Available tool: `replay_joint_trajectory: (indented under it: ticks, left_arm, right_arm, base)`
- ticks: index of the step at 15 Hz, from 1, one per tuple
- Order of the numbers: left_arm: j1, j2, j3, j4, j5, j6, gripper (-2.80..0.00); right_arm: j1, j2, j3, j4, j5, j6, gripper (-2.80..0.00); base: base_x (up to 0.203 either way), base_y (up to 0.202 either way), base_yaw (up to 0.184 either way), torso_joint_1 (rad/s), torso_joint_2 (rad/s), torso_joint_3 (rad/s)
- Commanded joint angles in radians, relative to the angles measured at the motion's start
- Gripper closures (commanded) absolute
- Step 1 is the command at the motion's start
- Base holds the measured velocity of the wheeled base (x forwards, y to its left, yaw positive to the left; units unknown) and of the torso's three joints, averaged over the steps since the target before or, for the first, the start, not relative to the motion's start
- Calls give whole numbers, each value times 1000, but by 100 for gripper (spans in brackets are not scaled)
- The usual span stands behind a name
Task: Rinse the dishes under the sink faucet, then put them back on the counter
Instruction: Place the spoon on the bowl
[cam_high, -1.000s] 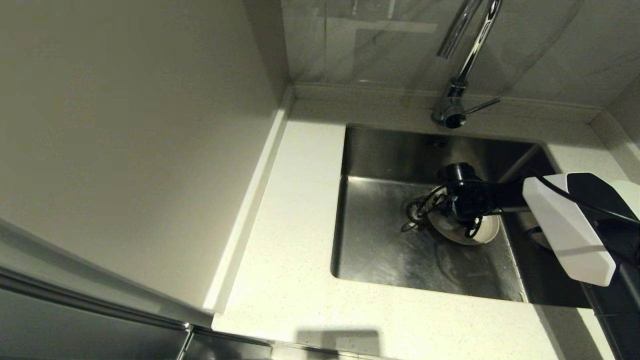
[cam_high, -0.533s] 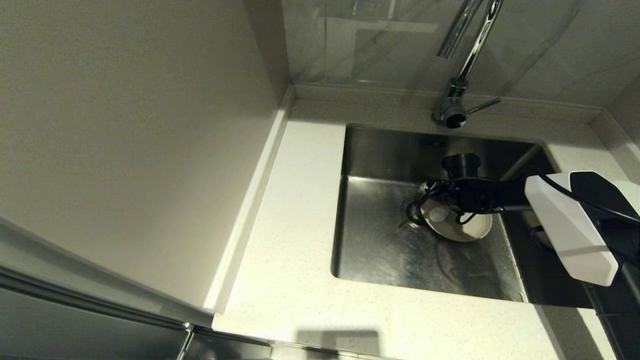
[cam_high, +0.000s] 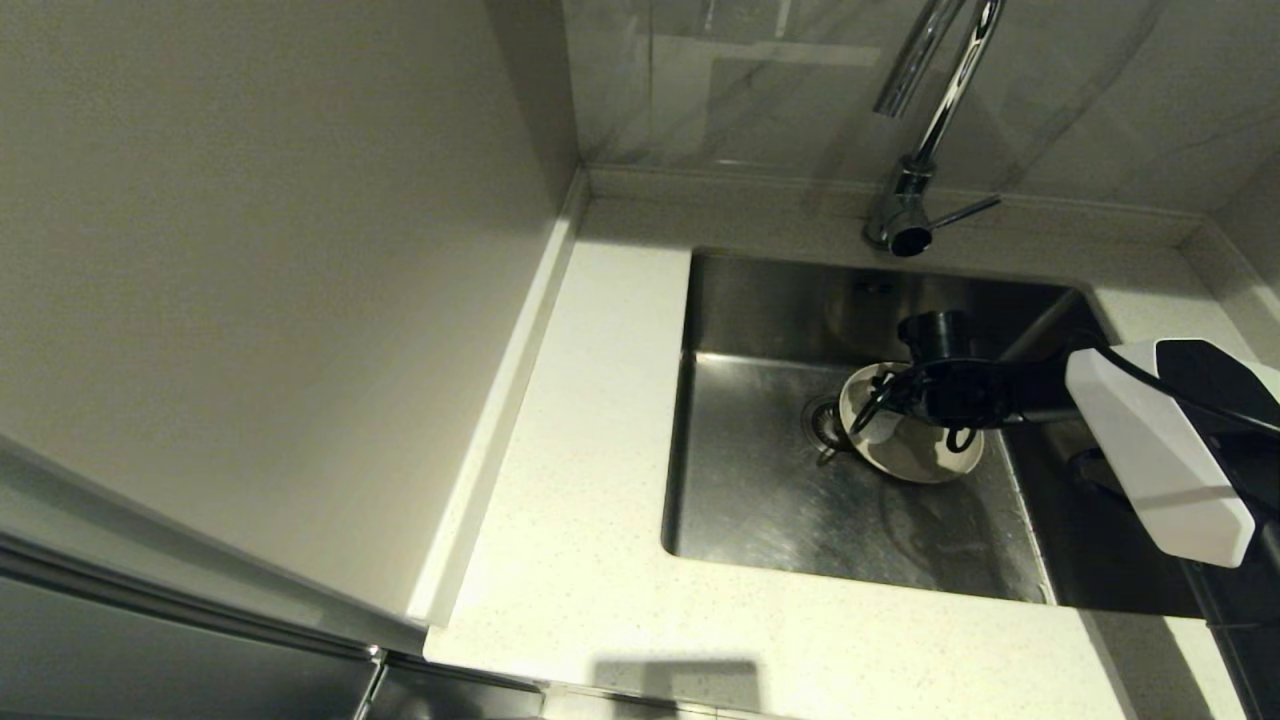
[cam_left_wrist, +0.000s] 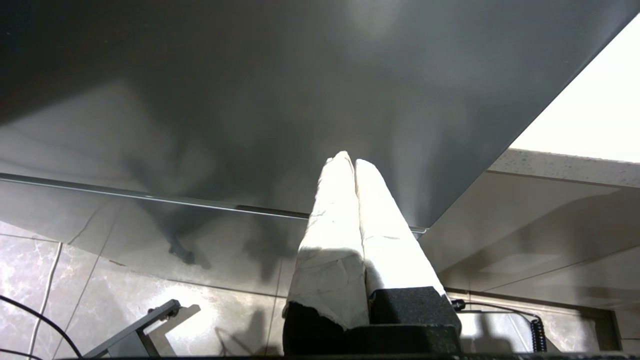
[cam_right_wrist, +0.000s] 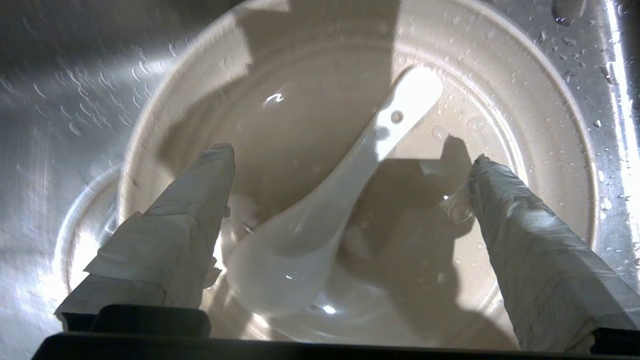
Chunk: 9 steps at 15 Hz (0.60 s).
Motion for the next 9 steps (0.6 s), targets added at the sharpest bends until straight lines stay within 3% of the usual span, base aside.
replay_joint_trajectory:
  ticks: [1,7,9]
  left_arm:
    - [0,-3,0,0,0,-1,0]
    - [0,-3,0,0,0,-1,0]
    - [0,-3,0,0,0,-1,0]
  right_arm:
    - [10,3,7,-1,-3,-13,-280]
    - [56,11,12,-1,-79,-24,-280]
    - [54,11,26,-8,-156,-84,-280]
  base:
    - [0,0,0,0,0,0]
    - [0,0,0,0,0,0]
    - [0,0,0,0,0,0]
